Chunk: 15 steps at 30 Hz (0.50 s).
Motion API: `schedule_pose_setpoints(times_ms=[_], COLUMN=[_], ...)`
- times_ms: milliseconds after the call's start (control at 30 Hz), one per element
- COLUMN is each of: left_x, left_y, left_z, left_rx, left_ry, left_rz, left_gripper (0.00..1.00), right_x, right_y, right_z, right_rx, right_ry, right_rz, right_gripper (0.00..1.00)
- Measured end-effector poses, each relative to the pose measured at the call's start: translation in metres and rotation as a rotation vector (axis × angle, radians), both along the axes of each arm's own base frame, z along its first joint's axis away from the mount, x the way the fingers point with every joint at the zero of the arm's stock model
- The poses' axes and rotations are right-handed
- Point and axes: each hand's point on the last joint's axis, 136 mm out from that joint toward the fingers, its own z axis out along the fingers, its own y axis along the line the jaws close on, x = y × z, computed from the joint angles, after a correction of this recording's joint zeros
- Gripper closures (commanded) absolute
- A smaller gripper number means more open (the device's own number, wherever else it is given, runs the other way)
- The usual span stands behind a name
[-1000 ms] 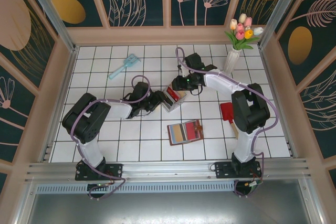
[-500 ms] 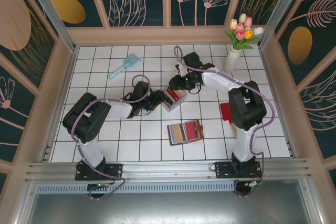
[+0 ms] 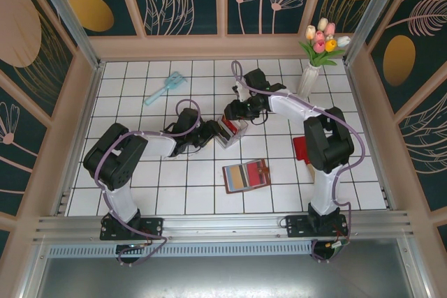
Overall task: Put the credit cards into the card holder
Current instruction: Pick up the credit card from the storage box.
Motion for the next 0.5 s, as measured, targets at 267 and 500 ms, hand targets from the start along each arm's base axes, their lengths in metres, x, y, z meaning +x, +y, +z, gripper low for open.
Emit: schedule_pose_setpoints(times_ms=[267, 500], left_x=[0.0002, 0.0003], left_y=[-0.0001, -0.0002], left_z=[0.0001, 0.0003], left_rx=[0.003, 0.003], left_ry=[0.000, 0.000], left_rz=[-0.002, -0.002], left_gripper=[0.46, 0.46], right_x=[0.0043, 0.0044], right_y=[0.0019, 0.0053], right_z=[-0.0044, -0.0051], right_rx=[-0.046, -0.067], right_ry=[-0.001, -0.010], right_rz=[-0.006, 0.003], right_gripper=[0.47, 0.50])
